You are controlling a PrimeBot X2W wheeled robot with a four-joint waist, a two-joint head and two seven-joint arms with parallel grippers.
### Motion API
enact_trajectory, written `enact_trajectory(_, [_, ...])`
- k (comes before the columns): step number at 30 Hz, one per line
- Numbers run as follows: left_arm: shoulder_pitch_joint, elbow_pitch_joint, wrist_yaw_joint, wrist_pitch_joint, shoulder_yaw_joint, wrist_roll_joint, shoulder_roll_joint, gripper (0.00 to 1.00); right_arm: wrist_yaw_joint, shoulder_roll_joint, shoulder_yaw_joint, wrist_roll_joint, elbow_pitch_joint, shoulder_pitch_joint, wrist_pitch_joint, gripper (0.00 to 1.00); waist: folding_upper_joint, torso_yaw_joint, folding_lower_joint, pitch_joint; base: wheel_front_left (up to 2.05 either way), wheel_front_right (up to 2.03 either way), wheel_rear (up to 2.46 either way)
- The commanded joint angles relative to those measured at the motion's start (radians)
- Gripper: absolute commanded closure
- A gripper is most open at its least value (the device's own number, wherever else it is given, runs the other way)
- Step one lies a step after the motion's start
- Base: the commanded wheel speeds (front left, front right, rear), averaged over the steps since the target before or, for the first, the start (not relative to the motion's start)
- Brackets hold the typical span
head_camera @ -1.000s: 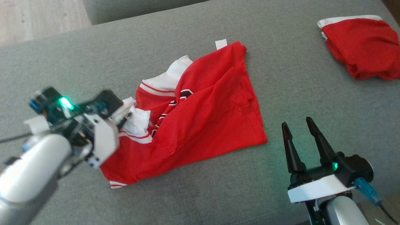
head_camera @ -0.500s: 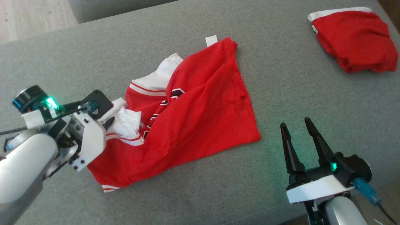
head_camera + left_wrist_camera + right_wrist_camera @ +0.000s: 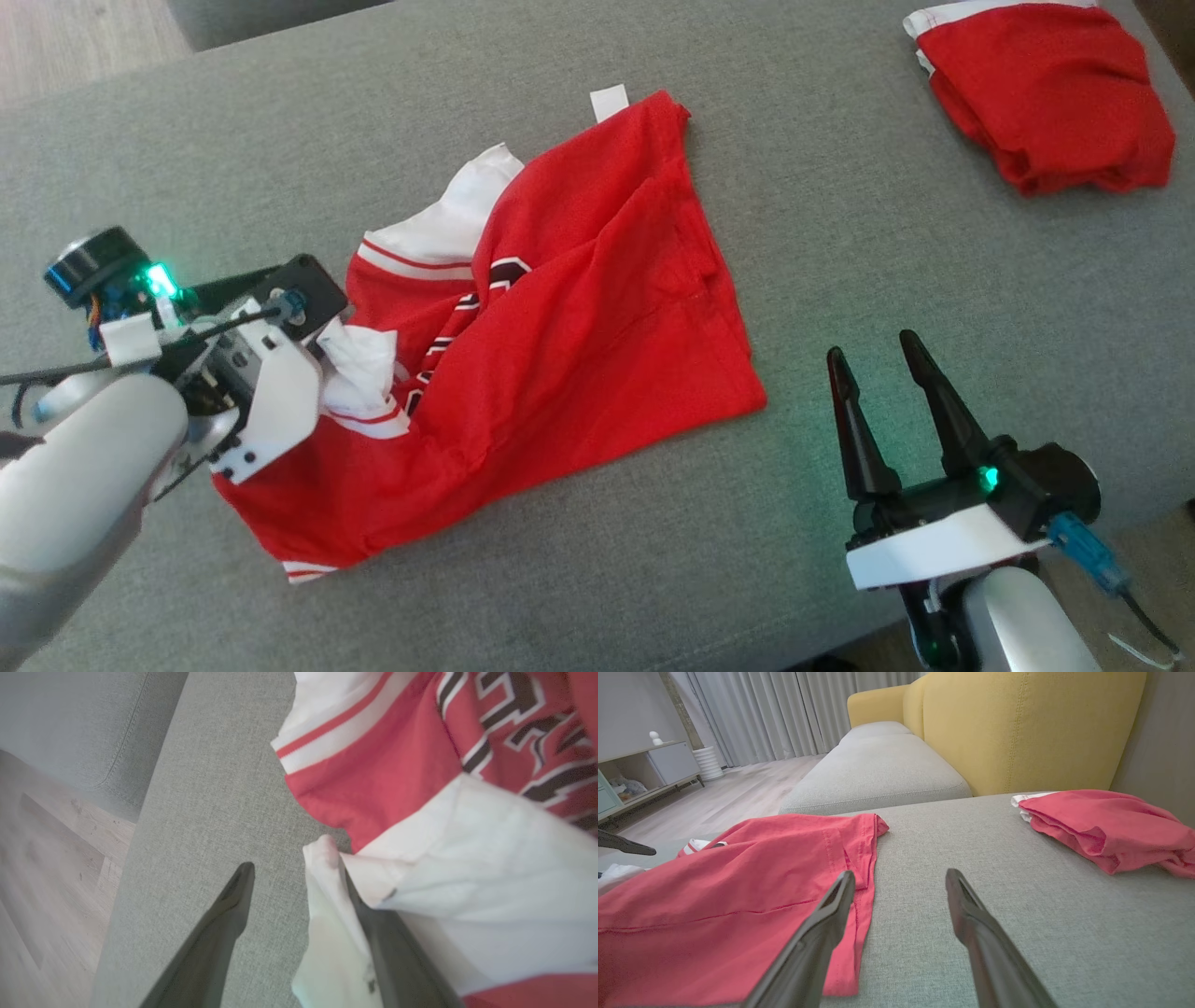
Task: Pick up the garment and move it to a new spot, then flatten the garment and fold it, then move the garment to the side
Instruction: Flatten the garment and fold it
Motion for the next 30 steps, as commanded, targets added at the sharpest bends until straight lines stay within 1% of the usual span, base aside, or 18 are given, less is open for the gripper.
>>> enact_trajectory(1, [-0.063, -0.01, 0.002, -0.013, 0.042, 0.013, 0.027, 0.0, 0.007, 0.002, 0.025, 0.01, -0.024, -0.02, -0.004, 0.0, 0.0, -0.003, 0.0, 0.003, 0.0, 0.0, 0.0])
enact_trajectory(4, [-0.074, 0.007, 0.002, -0.022, 0.035, 0.013, 0.024, 0.0, 0.007, 0.002, 0.026, 0.01, -0.023, -0.02, -0.004, 0.0, 0.0, -0.005, 0.0, 0.004, 0.0, 0.0, 0.0])
enact_trajectory(5, [-0.077, 0.013, 0.002, -0.025, 0.032, 0.011, 0.022, 0.14, 0.007, 0.002, 0.027, 0.01, -0.022, -0.02, -0.004, 0.0, 0.0, -0.007, 0.0, 0.005, 0.0, 0.0, 0.0])
enact_trajectory(7, [-0.081, 0.025, 0.002, -0.022, 0.024, 0.002, 0.019, 0.55, 0.007, 0.003, 0.029, 0.009, -0.022, -0.019, -0.004, 0.0, 0.0, -0.009, 0.0, 0.005, 0.0, 0.0, 0.0])
enact_trajectory(8, [-0.082, 0.028, 0.002, -0.019, 0.018, -0.007, 0.017, 0.61, 0.007, 0.003, 0.029, 0.01, -0.021, -0.019, -0.004, 0.0, 0.0, -0.009, 0.0, 0.004, 0.0, 0.0, 0.0])
enact_trajectory(9, [-0.081, 0.03, 0.002, -0.019, 0.013, -0.019, 0.017, 0.78, 0.007, 0.003, 0.029, 0.01, -0.02, -0.019, -0.004, 0.0, 0.0, -0.01, 0.0, 0.003, 0.0, 0.0, 0.0])
enact_trajectory(10, [-0.08, 0.032, 0.002, -0.02, 0.01, -0.034, 0.015, 0.82, 0.007, 0.003, 0.029, 0.011, -0.02, -0.019, -0.004, 0.0, 0.0, -0.011, 0.0, 0.002, 0.0, 0.0, 0.0])
enact_trajectory(11, [-0.08, 0.034, 0.002, -0.023, 0.007, -0.043, 0.015, 1.0, 0.007, 0.003, 0.028, 0.011, -0.019, -0.019, -0.004, 0.0, 0.0, -0.01, 0.0, 0.001, 0.0, 0.0, 0.0])
enact_trajectory(16, [-0.093, 0.03, 0.008, -0.097, 0.014, -0.045, 0.007, 1.0, 0.007, -0.003, 0.028, 0.011, -0.012, -0.016, -0.004, 0.0, 0.0, 0.007, 0.0, -0.011, 0.0, 0.0, 0.0])
enact_trajectory(18, [-0.097, 0.017, 0.031, -0.15, 0.033, -0.043, 0.0, 1.0, 0.007, -0.013, 0.035, 0.015, 0.001, -0.015, -0.004, 0.0, 0.0, 0.024, 0.0, -0.023, 0.0, 0.0, 0.0])
enact_trajectory(22, [-0.094, -0.024, 0.092, -0.26, 0.073, -0.026, 0.003, 1.0, 0.007, -0.046, 0.052, 0.065, 0.047, -0.033, -0.004, 0.0, 0.0, 0.074, 0.0, -0.051, 0.0, 0.0, 0.0])
enact_trajectory(24, [-0.084, -0.049, 0.126, -0.305, 0.092, -0.019, 0.014, 1.0, 0.007, -0.073, 0.071, 0.105, 0.095, -0.053, -0.004, 0.0, 0.0, 0.102, 0.0, -0.064, 0.0, 0.0, 0.0])
enact_trajectory(27, [-0.058, -0.093, 0.182, -0.367, 0.125, -0.017, 0.036, 1.0, 0.007, -0.13, 0.124, 0.157, 0.184, -0.108, -0.004, 0.0, 0.0, 0.146, 0.0, -0.08, 0.0, 0.0, 0.0])
enact_trajectory(30, [-0.023, -0.136, 0.229, -0.425, 0.156, -0.026, 0.058, 1.0, 0.007, -0.177, 0.194, 0.23, 0.27, -0.174, 0.0, 0.0, 0.0, 0.185, 0.0, -0.088, 0.0, 0.0, 0.0])
